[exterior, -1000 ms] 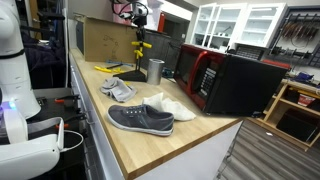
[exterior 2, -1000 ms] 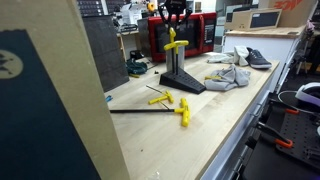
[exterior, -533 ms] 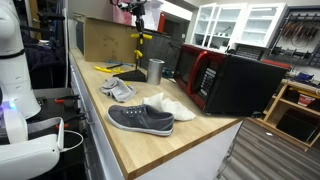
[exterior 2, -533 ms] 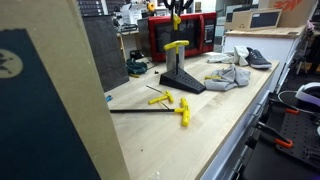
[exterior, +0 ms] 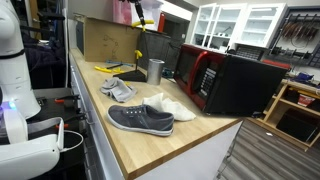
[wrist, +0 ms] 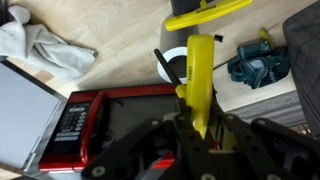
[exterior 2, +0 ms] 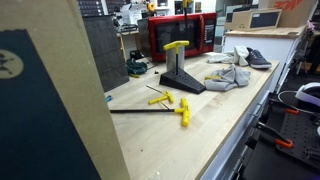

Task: Move the object to the counter

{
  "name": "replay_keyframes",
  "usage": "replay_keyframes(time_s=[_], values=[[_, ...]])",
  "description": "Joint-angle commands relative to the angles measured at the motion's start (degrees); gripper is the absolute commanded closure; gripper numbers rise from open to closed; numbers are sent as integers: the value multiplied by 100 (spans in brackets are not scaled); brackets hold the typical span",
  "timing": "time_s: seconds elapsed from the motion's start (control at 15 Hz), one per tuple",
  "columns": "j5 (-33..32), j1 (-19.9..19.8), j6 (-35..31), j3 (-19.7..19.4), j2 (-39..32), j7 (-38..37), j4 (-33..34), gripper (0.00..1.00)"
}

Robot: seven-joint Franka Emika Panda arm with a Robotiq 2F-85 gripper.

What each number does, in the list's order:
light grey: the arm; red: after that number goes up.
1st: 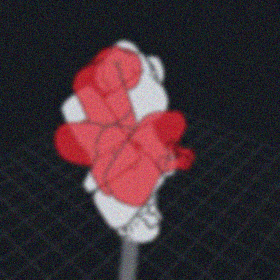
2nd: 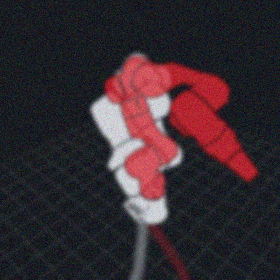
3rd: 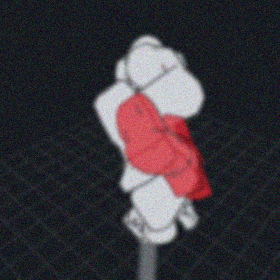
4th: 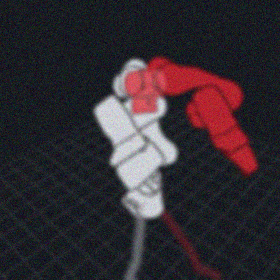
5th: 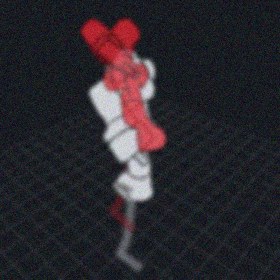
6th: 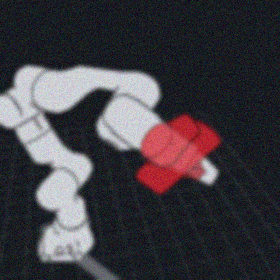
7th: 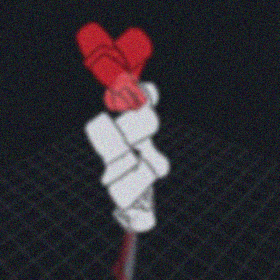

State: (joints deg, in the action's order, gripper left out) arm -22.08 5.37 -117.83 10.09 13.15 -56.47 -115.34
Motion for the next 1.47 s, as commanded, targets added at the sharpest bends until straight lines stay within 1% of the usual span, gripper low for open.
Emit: replay_keyframes(time_s=[0.0, 0.2, 0.33, 0.47, 0.6, 0.73, 0.93, 1.13, 1.4], values=[[-349, -119, 459, 81, 423, 276, -107, 94], [-374, -147, 954, -8, 756, 1031, -461, 94], [-375, -179, 1257, -54, 943, 1641, -816, 94], [-400, -228, 1402, -104, 1084, 2116, -1287, 94], [-528, -297, 1389, -127, 1112, 2505, -1745, 94], [-780, -349, 1285, -101, 1016, 2817, -2104, 94], [-1283, -358, 1257, -44, 785, 3155, -2443, 94], [-1845, -260, 1190, 22, 461, 3345, -2601, 94], [-2637, -29, 971, 132, -46, 3374, -2609, 94]])
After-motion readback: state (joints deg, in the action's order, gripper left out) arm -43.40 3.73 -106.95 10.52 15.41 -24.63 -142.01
